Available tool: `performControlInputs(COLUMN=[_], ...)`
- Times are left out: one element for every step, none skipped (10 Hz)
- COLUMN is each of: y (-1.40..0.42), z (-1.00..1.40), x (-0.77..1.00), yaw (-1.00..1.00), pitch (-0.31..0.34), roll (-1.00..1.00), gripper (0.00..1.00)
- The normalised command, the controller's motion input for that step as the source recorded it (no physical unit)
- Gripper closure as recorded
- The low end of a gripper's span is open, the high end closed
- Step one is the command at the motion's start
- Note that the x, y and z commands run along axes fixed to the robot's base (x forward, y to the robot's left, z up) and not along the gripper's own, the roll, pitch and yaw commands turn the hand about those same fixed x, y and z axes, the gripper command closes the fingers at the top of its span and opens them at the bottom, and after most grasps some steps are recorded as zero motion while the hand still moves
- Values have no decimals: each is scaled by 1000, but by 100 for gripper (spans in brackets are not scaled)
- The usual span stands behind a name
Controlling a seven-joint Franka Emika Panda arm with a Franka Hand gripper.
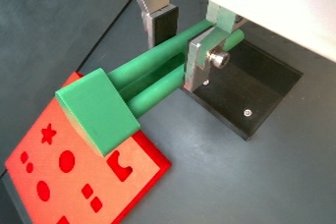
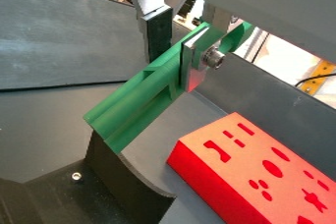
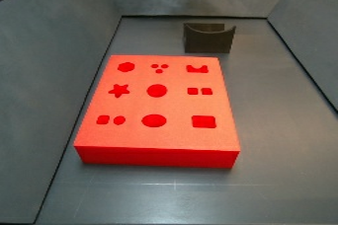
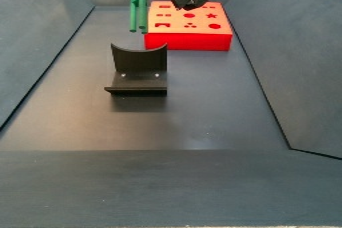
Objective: Pick up the 3 prong object. Move up. Place the 3 prong object on the fixture. Regrasp the 3 prong object. Move to above the board. Insert the 3 prong object.
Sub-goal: Place the 3 prong object on the fixture.
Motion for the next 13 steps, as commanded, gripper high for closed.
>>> performControlInputs(y=[134,137,140,137,138,139,132,127,123,99,79,90,71], z=[-1000,-1000,-1000,-1000,-1000,-1000,-1000,-1000,-885,-698,-522,-430,-420], x=[126,130,146,156,170,170,175,181,169,143,121,100,81], yaw=[-54,-58,-96,-108,-148,-162,-173,-176,-169,-155,-135,-126,-114], pitch=[151,146,175,178,144,128,90,65,21,6,-10,-33,-31], roll=[-1000,-1000,-924,-828,-566,-459,-267,-215,-169,-160,-155,-118,-121], gripper=[100,100,100,100,100,100,100,100,100,100,100,100,100])
